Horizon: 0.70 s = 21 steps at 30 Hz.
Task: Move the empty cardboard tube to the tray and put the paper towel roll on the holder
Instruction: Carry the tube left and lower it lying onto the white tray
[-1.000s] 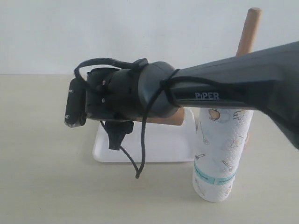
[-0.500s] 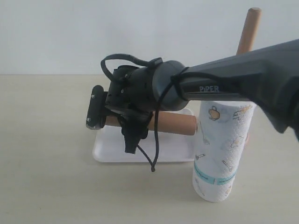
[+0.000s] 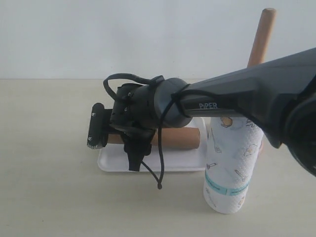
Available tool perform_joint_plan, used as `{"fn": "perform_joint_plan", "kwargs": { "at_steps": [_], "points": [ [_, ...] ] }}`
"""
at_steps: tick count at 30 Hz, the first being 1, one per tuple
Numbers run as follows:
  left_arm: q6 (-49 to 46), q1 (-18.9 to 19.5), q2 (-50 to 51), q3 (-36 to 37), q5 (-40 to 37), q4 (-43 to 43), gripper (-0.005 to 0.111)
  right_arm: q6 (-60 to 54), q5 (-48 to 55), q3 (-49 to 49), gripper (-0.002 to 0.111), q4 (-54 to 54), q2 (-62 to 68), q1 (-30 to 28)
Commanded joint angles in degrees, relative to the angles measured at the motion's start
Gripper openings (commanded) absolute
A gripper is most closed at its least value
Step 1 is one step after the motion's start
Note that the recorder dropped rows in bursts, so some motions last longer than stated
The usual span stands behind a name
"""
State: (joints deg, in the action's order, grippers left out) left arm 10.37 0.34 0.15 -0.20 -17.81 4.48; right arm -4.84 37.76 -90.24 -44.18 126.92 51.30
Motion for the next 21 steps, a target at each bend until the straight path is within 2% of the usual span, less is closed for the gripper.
{"fn": "perform_joint_plan", "kwargs": {
  "at_steps": [1,13,19,21],
  "points": [
    [-0.2,0.1,-0.1,0.2,0.1,-0.4,0.004,-0.2,2.4,-0.4,0.000,0.0,-0.3,0.0],
    [-0.2,0.1,-0.1,0.2,0.1,-0.4,0.004,-0.2,2.7,-0.4,0.001,0.4,0.0,0.0],
    [-0.2,0.1,-0.1,0.2,0.1,-0.4,0.004,-1.6,4.1,-0.4,0.024,0.4,1.7,0.0],
    [-0.2,0.1,-0.1,0.2,0.1,-0.4,0.004,-1.8,4.2,-0.4,0.027,0.4,2.2,0.0]
  ]
}}
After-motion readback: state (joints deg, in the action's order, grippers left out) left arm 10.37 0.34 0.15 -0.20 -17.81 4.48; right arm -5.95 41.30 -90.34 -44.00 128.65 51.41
